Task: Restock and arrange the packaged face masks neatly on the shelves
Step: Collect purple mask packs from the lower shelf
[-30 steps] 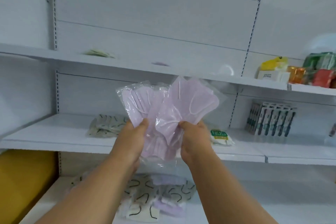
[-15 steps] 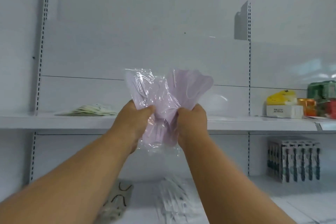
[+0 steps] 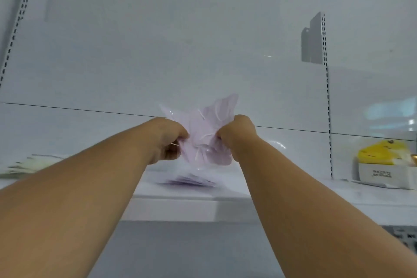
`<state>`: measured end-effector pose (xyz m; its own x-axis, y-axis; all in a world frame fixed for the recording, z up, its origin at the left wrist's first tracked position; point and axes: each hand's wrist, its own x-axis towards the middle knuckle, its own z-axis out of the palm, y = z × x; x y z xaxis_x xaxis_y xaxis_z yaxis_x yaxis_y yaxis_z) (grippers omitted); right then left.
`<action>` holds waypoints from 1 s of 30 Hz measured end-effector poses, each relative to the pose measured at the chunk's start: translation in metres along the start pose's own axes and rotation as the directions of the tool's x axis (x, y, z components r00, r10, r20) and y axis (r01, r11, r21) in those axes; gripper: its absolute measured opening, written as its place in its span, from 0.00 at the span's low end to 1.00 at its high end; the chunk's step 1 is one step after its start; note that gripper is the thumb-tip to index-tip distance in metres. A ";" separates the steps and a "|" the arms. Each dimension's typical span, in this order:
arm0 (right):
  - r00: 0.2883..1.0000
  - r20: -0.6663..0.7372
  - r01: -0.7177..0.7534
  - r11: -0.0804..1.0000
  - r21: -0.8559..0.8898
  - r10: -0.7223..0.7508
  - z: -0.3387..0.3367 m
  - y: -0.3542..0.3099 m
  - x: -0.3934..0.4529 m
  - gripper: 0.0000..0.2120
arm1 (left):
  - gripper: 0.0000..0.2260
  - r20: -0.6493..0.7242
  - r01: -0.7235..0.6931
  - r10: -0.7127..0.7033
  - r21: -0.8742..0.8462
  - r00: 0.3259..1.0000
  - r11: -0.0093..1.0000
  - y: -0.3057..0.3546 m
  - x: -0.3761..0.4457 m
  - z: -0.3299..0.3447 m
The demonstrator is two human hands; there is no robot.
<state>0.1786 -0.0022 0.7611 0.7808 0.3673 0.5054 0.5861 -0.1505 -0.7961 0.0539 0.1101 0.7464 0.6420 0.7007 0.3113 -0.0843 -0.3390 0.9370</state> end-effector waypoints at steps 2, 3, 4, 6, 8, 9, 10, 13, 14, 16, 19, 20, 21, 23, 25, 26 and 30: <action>0.999 0.032 -0.006 0.998 -0.064 0.008 0.006 0.009 0.021 0.10 | 0.04 0.041 0.053 -0.054 0.035 0.998 0.998 -0.005 0.018 0.002; 0.998 0.065 -0.011 0.992 -0.123 0.019 0.009 0.014 0.028 0.12 | 0.04 0.031 0.061 -0.064 0.091 0.998 0.994 -0.008 0.024 0.003; 0.993 0.115 -0.001 0.983 -0.182 0.023 0.012 0.020 0.033 0.12 | 0.03 0.010 0.067 -0.070 0.200 0.997 0.977 -0.012 0.030 0.004; 0.965 0.255 0.011 0.962 -0.273 0.061 0.020 0.026 0.038 0.12 | 0.05 -0.006 0.068 -0.076 0.534 0.997 0.843 -0.017 0.036 0.008; 0.913 0.380 0.076 0.855 -0.514 0.147 0.029 0.030 0.035 0.13 | 0.09 -0.002 0.046 -0.083 0.843 0.997 0.535 -0.019 0.033 0.015; 0.891 0.415 0.168 0.716 -0.677 0.184 0.031 0.028 0.030 0.14 | 0.11 0.010 0.020 -0.074 0.919 0.997 0.393 -0.018 0.029 0.019; 0.893 0.411 0.237 0.584 -0.776 0.184 0.033 0.027 0.025 0.13 | 0.15 0.018 0.002 -0.066 0.957 0.998 0.289 -0.019 0.028 0.021; 0.932 0.332 0.241 0.437 -0.867 0.144 0.029 0.027 0.019 0.11 | 0.22 -0.004 -0.017 0.097 0.976 0.995 0.217 -0.018 0.019 0.016; 0.960 0.266 0.195 0.487 -0.852 0.082 0.024 0.026 0.013 0.10 | 0.21 -0.004 -0.044 0.181 0.964 0.983 0.263 -0.017 0.017 0.012; 0.989 0.117 0.145 0.619 -0.772 -0.086 0.016 0.022 -0.003 0.12 | 0.19 0.003 -0.135 0.344 0.922 0.939 0.363 -0.014 0.007 0.004; 0.939 0.027 0.246 0.617 -0.748 -0.342 0.009 0.005 -0.045 0.08 | 0.15 0.043 -0.272 0.483 0.868 0.875 0.415 -0.012 -0.023 -0.009; 0.914 0.027 0.284 0.593 -0.753 -0.405 0.008 0.000 -0.062 0.06 | 0.15 0.065 -0.312 0.514 0.856 0.855 0.411 -0.013 -0.035 -0.014; 0.889 0.026 0.315 0.570 -0.759 -0.456 0.007 -0.006 -0.079 0.05 | 0.14 0.081 -0.348 0.543 0.843 0.836 0.410 -0.014 -0.049 -0.019; 0.861 0.003 0.324 0.546 -0.773 -0.508 0.006 -0.017 -0.112 0.08 | 0.13 0.100 -0.409 0.593 0.813 0.799 0.414 -0.019 -0.077 -0.030; 0.871 -0.025 0.300 0.570 -0.765 -0.491 0.004 -0.030 -0.149 0.11 | 0.12 0.105 -0.461 0.634 0.776 0.766 0.429 -0.023 -0.108 -0.042; 0.880 -0.030 0.296 0.595 -0.748 -0.475 0.002 -0.035 -0.167 0.12 | 0.11 0.100 -0.487 0.654 0.752 0.750 0.444 -0.026 -0.124 -0.049; 0.887 -0.038 0.328 0.686 -0.649 -0.460 -0.004 -0.044 -0.242 0.11 | 0.09 0.052 -0.548 0.720 0.688 0.692 0.477 -0.041 -0.194 -0.076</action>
<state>-0.0354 -0.0883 0.6746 0.4315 0.3601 0.8271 0.7988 -0.5786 -0.1648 -0.1247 0.0361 0.6593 0.4234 0.2080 0.8818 0.1322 -0.9770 0.1670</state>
